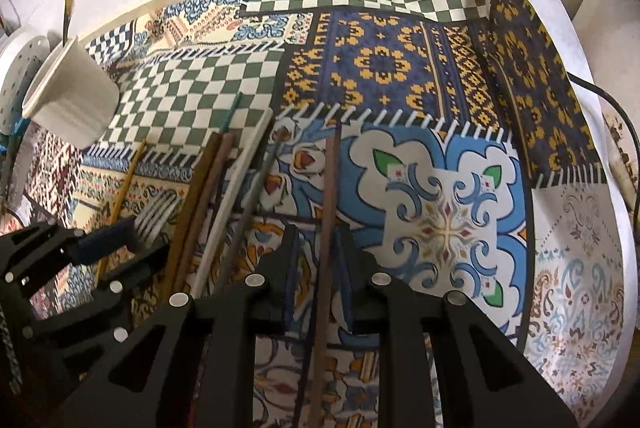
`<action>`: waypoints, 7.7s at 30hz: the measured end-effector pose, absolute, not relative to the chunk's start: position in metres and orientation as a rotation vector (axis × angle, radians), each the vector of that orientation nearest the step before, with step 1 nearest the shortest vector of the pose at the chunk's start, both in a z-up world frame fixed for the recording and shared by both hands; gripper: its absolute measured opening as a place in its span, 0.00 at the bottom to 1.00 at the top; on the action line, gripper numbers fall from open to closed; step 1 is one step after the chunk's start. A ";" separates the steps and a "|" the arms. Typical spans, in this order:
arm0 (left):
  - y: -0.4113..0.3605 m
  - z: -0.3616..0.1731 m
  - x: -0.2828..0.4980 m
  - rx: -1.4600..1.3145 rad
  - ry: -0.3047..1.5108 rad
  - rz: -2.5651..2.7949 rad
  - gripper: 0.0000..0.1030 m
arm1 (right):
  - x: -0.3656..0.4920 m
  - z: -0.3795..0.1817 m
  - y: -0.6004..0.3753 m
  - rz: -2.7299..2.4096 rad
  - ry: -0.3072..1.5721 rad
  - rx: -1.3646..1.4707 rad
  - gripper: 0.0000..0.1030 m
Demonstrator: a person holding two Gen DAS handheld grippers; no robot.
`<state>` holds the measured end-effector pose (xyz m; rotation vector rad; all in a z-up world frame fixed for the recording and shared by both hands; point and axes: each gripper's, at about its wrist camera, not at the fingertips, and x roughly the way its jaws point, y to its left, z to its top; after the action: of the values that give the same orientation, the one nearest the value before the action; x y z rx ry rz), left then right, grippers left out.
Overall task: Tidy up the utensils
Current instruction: 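Grasp a silver fork with the left tool while the right tool grasps a brown chopstick, then carry the fork and brown chopstick up toward the white cup with both tools, then insert the fork into the white cup with the left tool while the right tool inserts the chopstick, then open both tools and move them back to the loose utensils, then grasp a brown wooden chopstick with the left tool while the right tool grasps a thin dark stick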
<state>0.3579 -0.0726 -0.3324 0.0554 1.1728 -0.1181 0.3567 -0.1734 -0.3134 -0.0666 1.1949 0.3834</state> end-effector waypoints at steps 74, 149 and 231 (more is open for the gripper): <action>0.054 -0.086 0.242 -0.187 0.548 0.081 0.21 | 0.267 -0.049 -0.105 0.690 0.520 0.017 0.06; 0.073 -0.113 0.268 -0.132 0.706 0.117 0.28 | 0.292 -0.114 -0.083 0.670 0.755 -0.067 0.25; -0.078 -0.336 0.385 -0.102 1.264 -0.148 0.17 | 0.329 -0.300 -0.204 0.476 1.194 0.104 0.06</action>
<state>0.3852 -0.0784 -0.3361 -0.1016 1.2638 -0.1476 0.3286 -0.2044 -0.3004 0.1039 1.1939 0.4761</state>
